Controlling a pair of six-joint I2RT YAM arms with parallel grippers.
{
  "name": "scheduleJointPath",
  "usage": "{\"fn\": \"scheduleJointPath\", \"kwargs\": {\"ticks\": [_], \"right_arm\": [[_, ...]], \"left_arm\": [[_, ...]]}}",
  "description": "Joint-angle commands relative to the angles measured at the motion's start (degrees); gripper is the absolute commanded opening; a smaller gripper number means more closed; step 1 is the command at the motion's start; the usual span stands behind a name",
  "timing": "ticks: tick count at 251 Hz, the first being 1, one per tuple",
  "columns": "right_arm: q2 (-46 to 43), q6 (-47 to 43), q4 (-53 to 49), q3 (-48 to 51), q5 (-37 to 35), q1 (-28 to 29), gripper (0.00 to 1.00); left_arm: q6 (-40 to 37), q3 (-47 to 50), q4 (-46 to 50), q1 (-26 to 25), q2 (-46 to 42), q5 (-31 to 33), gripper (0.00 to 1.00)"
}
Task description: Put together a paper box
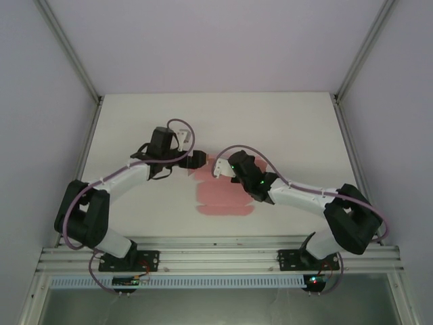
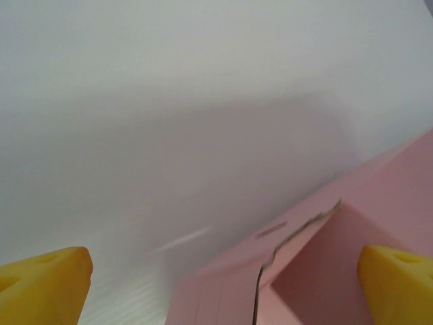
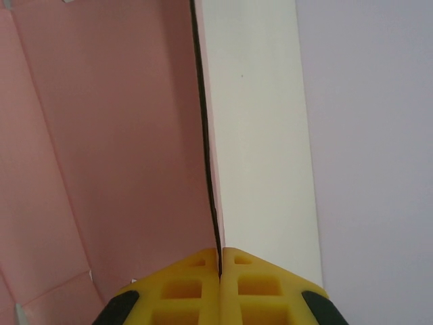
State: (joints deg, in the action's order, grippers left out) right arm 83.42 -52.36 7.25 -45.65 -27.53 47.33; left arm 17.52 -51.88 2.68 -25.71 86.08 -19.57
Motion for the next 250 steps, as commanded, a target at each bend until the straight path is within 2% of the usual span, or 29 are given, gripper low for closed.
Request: {"fn": "scheduleJointPath", "kwargs": {"ticks": [1,51,96,119,159,181,211,244,250], "right_arm": [[-1.76,3.32,-1.44,0.04,3.11,0.70,0.00],[-3.58,8.79,-3.18,-0.06,7.22,0.66,0.00],[-5.69,10.21,-4.04,0.66,5.80,-0.35,0.00],[-6.31,10.75,-5.15,1.10,4.39,-1.54,0.00],[-8.29,14.47,-6.92,1.78,5.55,-3.85,0.00],[-9.68,16.21,-7.24,2.38,7.41,-4.93,0.00],[-10.43,17.93,-8.20,2.39,9.47,-5.91,0.00],[-10.34,19.87,-8.53,2.31,10.95,-6.20,0.00],[-10.37,20.10,-8.52,2.33,11.17,-6.22,0.00]], "left_arm": [[-0.59,-1.33,-4.08,-3.34,2.02,3.22,1.00],[1.49,1.78,-11.01,-9.26,1.84,16.96,1.00],[3.04,4.70,-9.81,-9.28,-3.02,21.11,1.00],[3.44,6.76,-8.13,-7.83,-7.60,18.34,1.00],[7.08,14.55,-9.96,-0.60,-16.62,4.16,1.00],[8.23,19.78,-12.09,3.19,-20.57,0.02,1.00],[8.80,24.98,-16.35,5.41,-22.85,-4.75,1.00],[11.46,28.59,-26.42,5.68,-19.91,-8.36,0.89],[12.14,28.80,-28.20,5.69,-18.94,-8.42,0.84]]}}
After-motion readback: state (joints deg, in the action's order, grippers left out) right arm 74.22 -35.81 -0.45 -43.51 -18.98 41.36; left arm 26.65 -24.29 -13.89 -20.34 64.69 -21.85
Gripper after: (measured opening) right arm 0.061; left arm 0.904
